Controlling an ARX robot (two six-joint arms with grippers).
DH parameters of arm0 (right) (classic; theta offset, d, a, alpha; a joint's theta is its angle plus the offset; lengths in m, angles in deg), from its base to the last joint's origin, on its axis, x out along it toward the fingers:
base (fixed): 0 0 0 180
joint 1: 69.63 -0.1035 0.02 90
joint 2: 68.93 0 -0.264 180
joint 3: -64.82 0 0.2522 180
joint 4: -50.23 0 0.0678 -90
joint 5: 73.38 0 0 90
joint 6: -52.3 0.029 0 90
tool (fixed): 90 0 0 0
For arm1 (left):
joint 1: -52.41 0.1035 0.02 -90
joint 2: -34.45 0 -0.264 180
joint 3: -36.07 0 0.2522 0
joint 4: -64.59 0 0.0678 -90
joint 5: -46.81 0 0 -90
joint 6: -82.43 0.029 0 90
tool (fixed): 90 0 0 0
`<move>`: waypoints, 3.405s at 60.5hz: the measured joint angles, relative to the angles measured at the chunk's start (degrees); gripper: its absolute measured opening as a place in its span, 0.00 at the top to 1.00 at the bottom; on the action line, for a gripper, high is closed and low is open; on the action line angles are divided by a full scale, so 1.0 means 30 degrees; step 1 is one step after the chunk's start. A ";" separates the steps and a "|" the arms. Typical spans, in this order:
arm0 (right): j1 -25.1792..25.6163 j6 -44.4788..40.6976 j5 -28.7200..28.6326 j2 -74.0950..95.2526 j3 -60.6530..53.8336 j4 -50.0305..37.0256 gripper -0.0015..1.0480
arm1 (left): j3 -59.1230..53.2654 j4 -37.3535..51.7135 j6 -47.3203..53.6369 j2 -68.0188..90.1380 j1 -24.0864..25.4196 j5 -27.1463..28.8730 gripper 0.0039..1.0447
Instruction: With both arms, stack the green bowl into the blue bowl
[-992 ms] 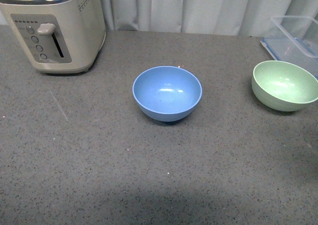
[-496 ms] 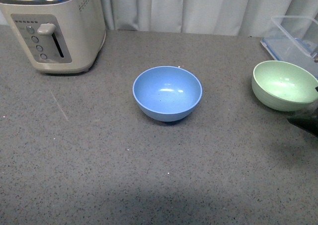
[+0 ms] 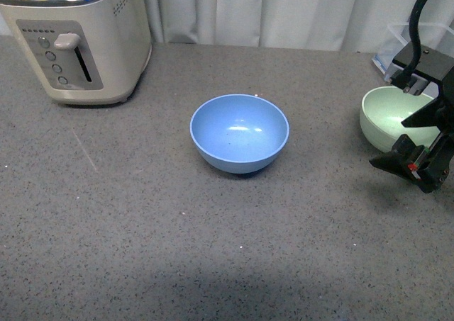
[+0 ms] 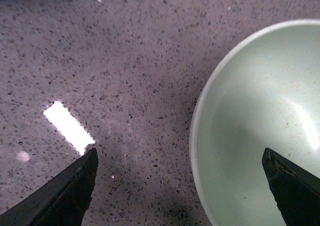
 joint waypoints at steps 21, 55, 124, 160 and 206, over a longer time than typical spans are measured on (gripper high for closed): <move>0.0219 0.0058 0.0182 0.1486 0.0801 0.0051 0.09 | 0.0000 0.0000 0.0000 0.0000 0.0000 0.0000 0.06; 0.0117 -0.0357 0.0189 0.1537 0.0918 0.0044 0.65 | 0.0000 0.0000 0.0000 0.0000 0.0000 0.0000 0.06; -0.1836 -0.1297 -0.1639 -0.1668 0.1056 0.0743 0.98 | 0.0000 0.0000 0.0000 0.0000 -0.0007 0.0000 0.06; -0.9559 -0.2725 -0.0670 -0.1894 0.1756 0.0962 0.98 | 0.0000 0.0007 0.0000 0.0000 -0.0007 0.0000 0.06; -0.9952 -0.3657 0.1005 0.0430 0.2703 0.0168 0.90 | 0.0000 0.0007 0.0000 0.0000 0.0000 0.0000 0.06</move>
